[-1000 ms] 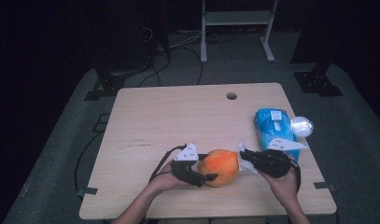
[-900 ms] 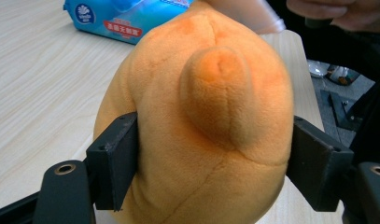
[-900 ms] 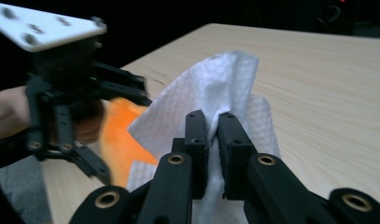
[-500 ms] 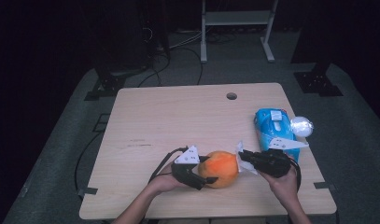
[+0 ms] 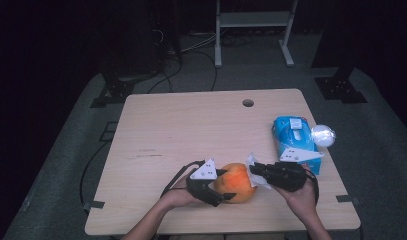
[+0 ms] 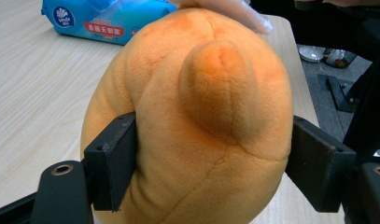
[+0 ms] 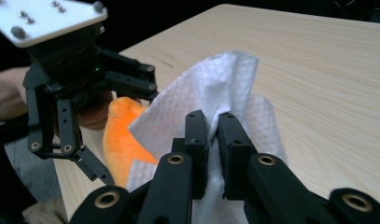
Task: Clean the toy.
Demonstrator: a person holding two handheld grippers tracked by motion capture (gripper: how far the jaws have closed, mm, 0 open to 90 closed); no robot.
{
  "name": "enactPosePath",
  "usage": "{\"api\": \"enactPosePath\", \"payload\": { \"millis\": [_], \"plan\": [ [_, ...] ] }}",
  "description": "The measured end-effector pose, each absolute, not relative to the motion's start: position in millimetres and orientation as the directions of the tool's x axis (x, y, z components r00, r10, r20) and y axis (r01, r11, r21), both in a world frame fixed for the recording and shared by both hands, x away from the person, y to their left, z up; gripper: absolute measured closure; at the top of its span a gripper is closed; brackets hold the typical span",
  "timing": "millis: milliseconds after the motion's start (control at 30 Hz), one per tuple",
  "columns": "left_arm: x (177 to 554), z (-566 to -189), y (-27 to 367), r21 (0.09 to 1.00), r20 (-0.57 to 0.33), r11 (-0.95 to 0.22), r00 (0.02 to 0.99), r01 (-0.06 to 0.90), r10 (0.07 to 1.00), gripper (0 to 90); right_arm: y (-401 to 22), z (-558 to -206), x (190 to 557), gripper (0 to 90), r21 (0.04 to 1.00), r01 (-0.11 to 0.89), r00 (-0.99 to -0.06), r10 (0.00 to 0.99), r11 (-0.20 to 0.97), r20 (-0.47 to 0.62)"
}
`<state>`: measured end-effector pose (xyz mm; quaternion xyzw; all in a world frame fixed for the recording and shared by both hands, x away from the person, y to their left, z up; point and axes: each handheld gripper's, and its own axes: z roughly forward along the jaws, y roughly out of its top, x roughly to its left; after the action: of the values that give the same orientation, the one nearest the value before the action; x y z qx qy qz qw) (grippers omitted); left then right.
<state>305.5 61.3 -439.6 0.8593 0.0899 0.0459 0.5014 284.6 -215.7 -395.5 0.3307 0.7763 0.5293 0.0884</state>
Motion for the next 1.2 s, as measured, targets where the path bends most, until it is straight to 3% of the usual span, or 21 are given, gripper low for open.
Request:
{"api": "enactPosePath", "payload": {
  "millis": [267,400,633,833,1000,1200],
  "plan": [
    [303.8,-439.7,57.5,0.869,-0.003,-0.485,0.982,0.096,0.189,23.9,-221.9,-399.9,288.6,82.7,0.869,0.444,-0.741,0.635,0.218,0.219],
    [301.2,-440.1,57.5,0.866,0.018,-0.495,0.985,0.071,0.173,23.8,-208.3,-394.5,282.3,82.6,0.876,0.41,-0.784,0.589,0.253,0.196],
    [304.5,-433.0,60.8,0.885,-0.01,-0.457,0.984,0.091,0.175,20.1,-216.1,-400.8,286.3,82.7,0.865,0.428,-0.77,0.607,0.262,0.197],
    [299.9,-433.9,54.4,0.881,0.026,-0.468,0.981,0.069,0.192,29.4,-212.8,-396.9,282.9,83.0,0.87,0.422,-0.773,0.602,0.256,0.199],
    [298.8,-434.7,48.9,0.884,0.026,-0.461,0.976,0.078,0.217,31.3,-186.0,-384.5,268.4,82.8,0.896,0.35,-0.852,0.49,0.274,0.183],
    [302.2,-431.9,54.2,0.888,-0.001,-0.449,0.977,0.099,0.213,34.7,-192.5,-390.3,274.9,82.9,0.885,0.349,-0.822,0.554,0.308,0.131]
  ]
}}
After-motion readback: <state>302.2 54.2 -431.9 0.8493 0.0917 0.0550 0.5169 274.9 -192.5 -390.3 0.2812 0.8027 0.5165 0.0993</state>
